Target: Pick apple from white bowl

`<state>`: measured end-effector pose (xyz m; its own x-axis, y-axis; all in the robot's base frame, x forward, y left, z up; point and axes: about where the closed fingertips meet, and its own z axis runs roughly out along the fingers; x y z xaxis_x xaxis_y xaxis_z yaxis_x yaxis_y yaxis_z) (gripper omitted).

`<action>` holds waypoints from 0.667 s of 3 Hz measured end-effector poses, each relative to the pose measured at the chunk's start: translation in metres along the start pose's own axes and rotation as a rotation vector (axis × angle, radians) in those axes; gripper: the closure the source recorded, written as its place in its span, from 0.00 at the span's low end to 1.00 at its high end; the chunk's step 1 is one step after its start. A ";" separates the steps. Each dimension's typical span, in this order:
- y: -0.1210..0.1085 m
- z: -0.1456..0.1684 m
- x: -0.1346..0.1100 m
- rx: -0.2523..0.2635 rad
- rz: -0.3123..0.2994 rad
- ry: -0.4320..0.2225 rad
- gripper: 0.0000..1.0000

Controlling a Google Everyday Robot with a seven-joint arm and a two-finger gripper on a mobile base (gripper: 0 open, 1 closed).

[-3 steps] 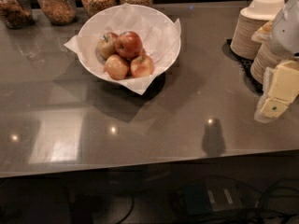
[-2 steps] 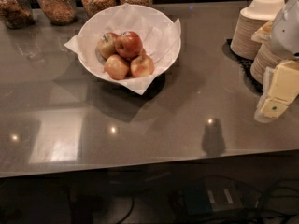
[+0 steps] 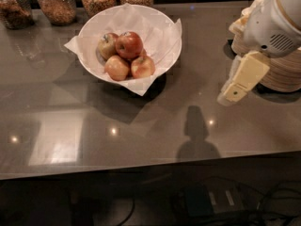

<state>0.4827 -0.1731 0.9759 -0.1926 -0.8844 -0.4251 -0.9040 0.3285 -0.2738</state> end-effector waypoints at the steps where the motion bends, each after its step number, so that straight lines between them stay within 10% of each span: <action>1: -0.023 0.020 -0.040 0.046 0.046 -0.123 0.00; 2: -0.045 0.038 -0.079 0.064 0.066 -0.210 0.00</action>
Offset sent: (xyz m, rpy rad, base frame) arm 0.1139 0.1043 0.0236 0.3068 -0.1507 -0.0312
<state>0.5531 -0.1058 0.9892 -0.1602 -0.7739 -0.6126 -0.8646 0.4095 -0.2911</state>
